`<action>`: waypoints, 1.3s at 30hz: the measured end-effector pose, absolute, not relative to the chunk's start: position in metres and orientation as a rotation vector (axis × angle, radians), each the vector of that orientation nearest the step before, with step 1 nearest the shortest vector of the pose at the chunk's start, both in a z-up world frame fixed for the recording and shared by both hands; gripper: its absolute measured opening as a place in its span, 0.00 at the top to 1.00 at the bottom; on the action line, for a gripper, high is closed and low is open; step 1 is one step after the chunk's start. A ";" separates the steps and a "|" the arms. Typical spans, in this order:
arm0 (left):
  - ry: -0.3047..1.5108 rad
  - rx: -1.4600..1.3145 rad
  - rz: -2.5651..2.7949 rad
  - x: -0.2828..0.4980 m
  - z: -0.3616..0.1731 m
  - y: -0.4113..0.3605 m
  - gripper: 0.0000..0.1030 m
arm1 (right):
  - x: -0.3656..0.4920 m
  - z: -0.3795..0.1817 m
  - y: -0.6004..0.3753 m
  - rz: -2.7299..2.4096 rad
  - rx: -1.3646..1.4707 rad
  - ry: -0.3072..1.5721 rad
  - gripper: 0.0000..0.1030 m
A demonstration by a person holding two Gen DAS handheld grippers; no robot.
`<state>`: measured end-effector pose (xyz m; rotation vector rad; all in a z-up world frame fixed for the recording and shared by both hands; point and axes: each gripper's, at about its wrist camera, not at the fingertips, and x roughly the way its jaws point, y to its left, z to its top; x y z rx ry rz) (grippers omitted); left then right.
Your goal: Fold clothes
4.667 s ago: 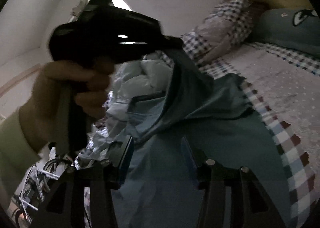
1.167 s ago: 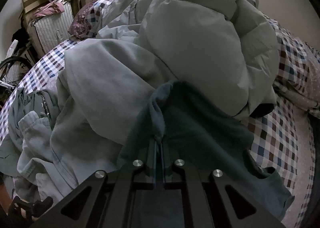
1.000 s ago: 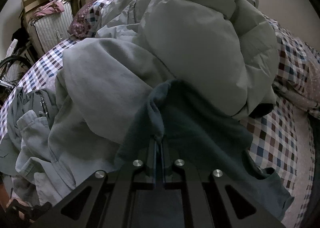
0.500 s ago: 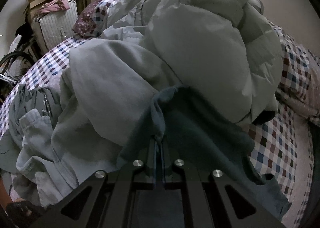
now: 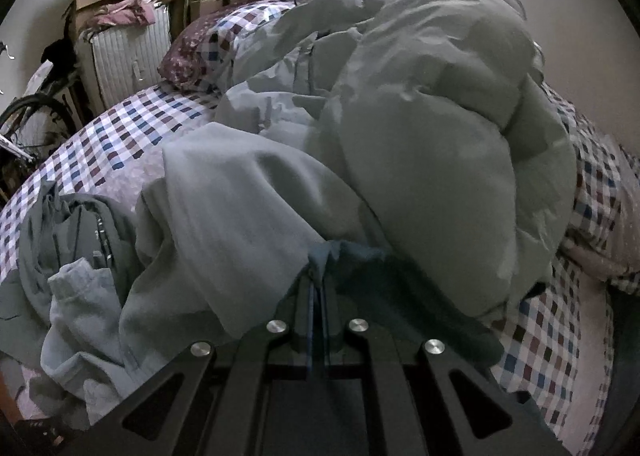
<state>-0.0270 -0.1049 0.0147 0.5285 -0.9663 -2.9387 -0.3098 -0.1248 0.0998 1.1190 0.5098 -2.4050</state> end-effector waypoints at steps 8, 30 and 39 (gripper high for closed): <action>-1.038 0.629 -2.925 -0.029 0.000 -0.102 0.96 | -0.330 0.076 -0.134 -2.417 1.158 0.560 0.99; -1.219 0.683 -2.806 -0.033 -0.015 -0.095 0.94 | -0.223 0.165 0.108 -2.675 1.054 0.277 0.29; -1.245 0.667 -2.775 -0.031 -0.020 -0.093 0.93 | -0.152 0.077 0.285 -2.558 1.329 -0.035 0.29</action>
